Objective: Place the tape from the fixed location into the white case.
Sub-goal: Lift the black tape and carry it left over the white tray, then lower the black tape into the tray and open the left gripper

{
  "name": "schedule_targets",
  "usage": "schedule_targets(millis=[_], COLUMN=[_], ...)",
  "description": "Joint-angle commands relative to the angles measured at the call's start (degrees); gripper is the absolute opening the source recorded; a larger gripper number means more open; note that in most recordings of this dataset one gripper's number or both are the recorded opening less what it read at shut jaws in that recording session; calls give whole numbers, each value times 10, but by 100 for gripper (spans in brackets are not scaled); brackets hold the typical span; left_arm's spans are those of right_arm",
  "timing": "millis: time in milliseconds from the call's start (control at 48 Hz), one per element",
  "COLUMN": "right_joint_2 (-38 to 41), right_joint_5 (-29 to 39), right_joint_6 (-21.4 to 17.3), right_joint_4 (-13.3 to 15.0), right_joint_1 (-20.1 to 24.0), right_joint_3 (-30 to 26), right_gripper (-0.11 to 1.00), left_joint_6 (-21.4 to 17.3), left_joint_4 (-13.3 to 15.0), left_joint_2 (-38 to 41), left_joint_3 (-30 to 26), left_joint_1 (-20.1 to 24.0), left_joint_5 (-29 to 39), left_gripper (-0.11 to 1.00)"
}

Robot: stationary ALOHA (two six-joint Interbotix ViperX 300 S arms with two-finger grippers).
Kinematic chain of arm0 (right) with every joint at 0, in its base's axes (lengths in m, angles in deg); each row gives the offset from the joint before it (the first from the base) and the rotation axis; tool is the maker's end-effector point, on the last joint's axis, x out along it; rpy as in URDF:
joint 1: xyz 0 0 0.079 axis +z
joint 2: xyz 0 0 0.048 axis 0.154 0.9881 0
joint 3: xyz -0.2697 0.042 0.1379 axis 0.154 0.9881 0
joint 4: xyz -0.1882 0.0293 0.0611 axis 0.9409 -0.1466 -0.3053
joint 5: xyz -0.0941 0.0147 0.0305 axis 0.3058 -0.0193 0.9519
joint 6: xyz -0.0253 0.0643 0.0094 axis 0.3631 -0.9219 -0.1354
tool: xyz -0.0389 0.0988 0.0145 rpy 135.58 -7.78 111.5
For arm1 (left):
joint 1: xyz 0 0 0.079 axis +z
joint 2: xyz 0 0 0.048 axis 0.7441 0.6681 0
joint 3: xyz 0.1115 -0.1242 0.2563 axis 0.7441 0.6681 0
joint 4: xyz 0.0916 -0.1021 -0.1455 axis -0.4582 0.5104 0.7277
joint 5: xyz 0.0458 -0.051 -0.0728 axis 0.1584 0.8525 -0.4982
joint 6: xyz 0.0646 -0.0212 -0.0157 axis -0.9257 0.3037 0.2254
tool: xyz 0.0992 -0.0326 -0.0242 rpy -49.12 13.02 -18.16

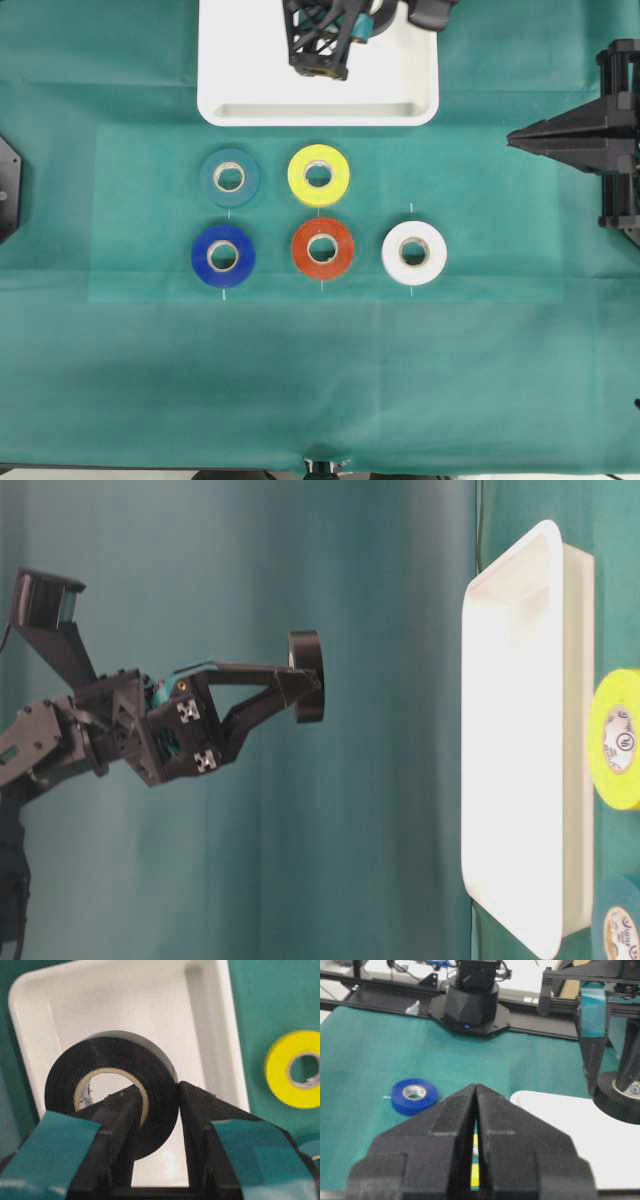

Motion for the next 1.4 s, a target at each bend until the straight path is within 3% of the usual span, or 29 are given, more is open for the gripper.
schedule_targets(millis=[0, 917, 1168, 1376], right_joint_2=[3, 4, 5, 6], right_joint_5=[-3, -3, -4, -4], right_joint_6=[1, 1, 1, 0], right_joint_4=[1, 1, 1, 1], right_joint_1=[1, 1, 1, 1], right_joint_3=[-16, -17, -16, -16], right_gripper=[0, 0, 0, 0], left_joint_6=[2, 3, 3, 3], left_joint_4=[0, 1, 1, 1], left_joint_2=[-37, -43, -30, -28], left_joint_3=[11, 36, 89, 149], left_joint_1=[7, 9, 19, 38], left_joint_5=[-18, -42, -80, -152], left_gripper=[22, 22, 22, 22])
